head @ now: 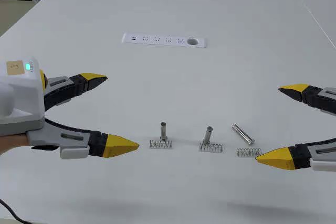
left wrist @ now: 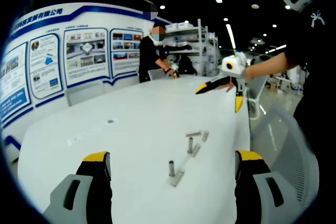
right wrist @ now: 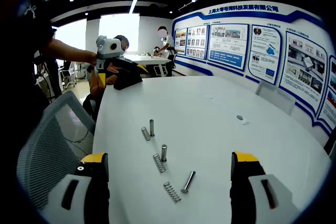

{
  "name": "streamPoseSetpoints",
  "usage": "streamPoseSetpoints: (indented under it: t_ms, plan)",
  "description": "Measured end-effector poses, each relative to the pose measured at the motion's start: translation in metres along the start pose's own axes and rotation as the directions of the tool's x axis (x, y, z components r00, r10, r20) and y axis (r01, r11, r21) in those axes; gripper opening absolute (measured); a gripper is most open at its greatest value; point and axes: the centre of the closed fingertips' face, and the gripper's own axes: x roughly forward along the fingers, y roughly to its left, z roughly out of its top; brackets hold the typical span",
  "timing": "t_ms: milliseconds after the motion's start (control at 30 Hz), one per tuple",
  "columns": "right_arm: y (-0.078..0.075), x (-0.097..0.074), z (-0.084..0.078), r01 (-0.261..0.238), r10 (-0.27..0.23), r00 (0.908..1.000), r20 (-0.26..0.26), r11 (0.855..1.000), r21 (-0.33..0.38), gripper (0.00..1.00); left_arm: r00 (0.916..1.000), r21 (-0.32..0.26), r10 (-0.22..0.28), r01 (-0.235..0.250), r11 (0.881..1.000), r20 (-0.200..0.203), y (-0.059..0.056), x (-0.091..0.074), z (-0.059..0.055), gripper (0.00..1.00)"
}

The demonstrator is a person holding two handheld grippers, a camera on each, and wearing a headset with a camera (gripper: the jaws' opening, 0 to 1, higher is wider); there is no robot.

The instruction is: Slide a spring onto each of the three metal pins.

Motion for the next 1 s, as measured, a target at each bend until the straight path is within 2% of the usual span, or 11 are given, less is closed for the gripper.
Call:
streamPoseSetpoints:
  t_ms: [67, 333, 467, 533, 733, 867, 1000]
  plan:
    - [0.000, -0.001, 0.000, 0.002, -0.002, 1.0000, -0.002, 1.000, 0.000, 0.98, 1.0000, 0.005, 0.001, -0.001, 1.000, 0.004, 0.000, -0.001, 0.001, 1.00]
    - [0.000, -0.003, -0.003, 0.015, -0.014, 0.9998, -0.012, 1.000, 0.010, 0.97, 0.9996, 0.022, -0.014, 0.014, 1.000, -0.025, -0.006, -0.002, -0.003, 1.00]
    - [0.002, -0.004, -0.004, 0.016, -0.015, 0.9996, -0.022, 1.000, 0.010, 0.97, 0.9968, 0.048, -0.031, 0.035, 0.998, -0.074, -0.010, -0.004, -0.012, 1.00]
    - [0.003, -0.004, -0.005, 0.012, -0.012, 0.9996, -0.025, 1.000, 0.011, 0.97, 0.9960, 0.052, -0.029, 0.034, 0.998, -0.084, -0.010, -0.005, -0.013, 1.00]
    - [0.004, -0.005, -0.007, -0.005, 0.005, 0.9997, -0.025, 1.000, 0.008, 0.96, 0.9978, 0.031, -0.005, 0.007, 0.999, -0.067, -0.013, -0.008, -0.013, 1.00]
    - [0.000, -0.008, -0.010, -0.016, 0.016, 0.9996, -0.024, 1.000, 0.000, 0.96, 0.9962, 0.048, 0.010, -0.006, 0.999, -0.086, -0.018, -0.007, -0.018, 1.00]
    - [0.000, -0.011, -0.015, -0.024, 0.024, 0.9991, -0.034, 1.000, 0.009, 0.95, 0.9960, 0.058, 0.019, -0.014, 0.998, -0.087, -0.022, -0.005, -0.018, 1.00]
